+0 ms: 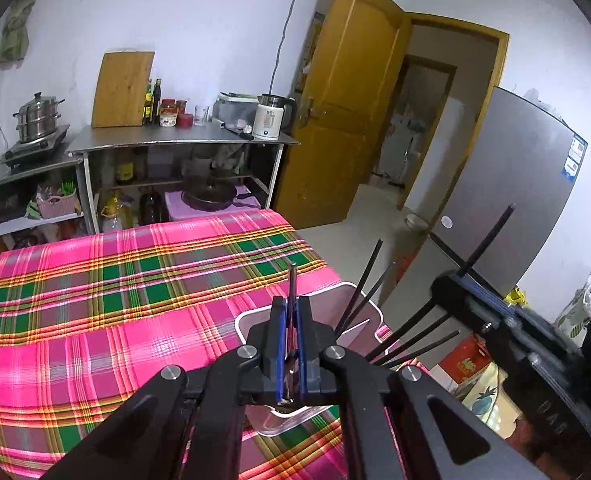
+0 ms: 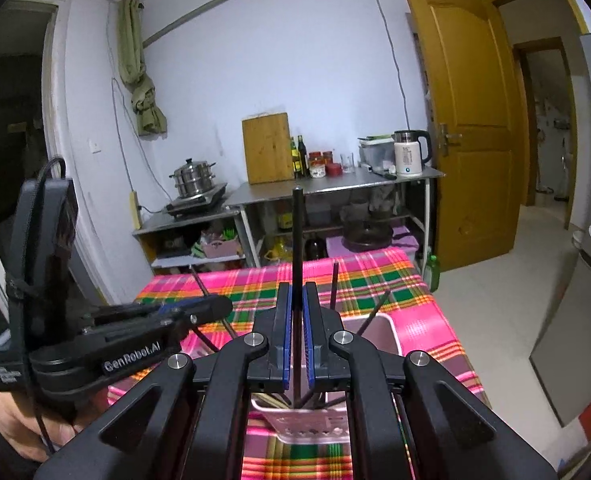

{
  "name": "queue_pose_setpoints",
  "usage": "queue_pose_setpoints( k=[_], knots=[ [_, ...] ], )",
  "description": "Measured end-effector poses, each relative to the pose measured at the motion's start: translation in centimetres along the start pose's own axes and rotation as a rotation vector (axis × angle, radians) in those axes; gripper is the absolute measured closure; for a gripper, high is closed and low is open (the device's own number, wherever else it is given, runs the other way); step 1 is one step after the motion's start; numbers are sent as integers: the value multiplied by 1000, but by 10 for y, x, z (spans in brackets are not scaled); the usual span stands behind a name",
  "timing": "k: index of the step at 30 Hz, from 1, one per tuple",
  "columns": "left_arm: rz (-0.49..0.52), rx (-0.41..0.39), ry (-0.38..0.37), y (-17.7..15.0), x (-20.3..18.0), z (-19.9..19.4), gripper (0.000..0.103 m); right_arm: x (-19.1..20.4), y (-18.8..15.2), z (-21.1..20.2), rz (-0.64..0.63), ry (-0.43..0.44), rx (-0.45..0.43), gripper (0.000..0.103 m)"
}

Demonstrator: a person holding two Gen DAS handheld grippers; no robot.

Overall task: Organize utensils
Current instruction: 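Lower both chopsticks into the holder and open both tools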

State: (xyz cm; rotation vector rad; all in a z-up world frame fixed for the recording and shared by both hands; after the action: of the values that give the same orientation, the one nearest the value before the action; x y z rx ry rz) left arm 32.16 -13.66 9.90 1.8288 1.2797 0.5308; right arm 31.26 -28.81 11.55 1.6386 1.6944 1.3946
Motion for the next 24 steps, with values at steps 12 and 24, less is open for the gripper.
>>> queue_pose_setpoints(
  k=[12,24],
  knots=[
    [48,22,-6,-3,-7,6,98,-6,-21,10,-3,-3,65,97],
    [47,18,0,-9,-4,-4,97,-11,-22,6,6,-23,83,92]
  ],
)
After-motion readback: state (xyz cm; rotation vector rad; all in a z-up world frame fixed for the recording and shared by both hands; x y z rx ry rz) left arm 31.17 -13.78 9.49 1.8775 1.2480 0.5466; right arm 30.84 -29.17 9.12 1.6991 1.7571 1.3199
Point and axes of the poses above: each gripper's, at about its wrist camera, not at the fingertips, and z roughly the way its jaws point, x to its left, y to its top, the point moved 4 cm from there along z, roughly the way its jaws point, and after that the axes turned 10 degrees about z, right-handed, at the moved point
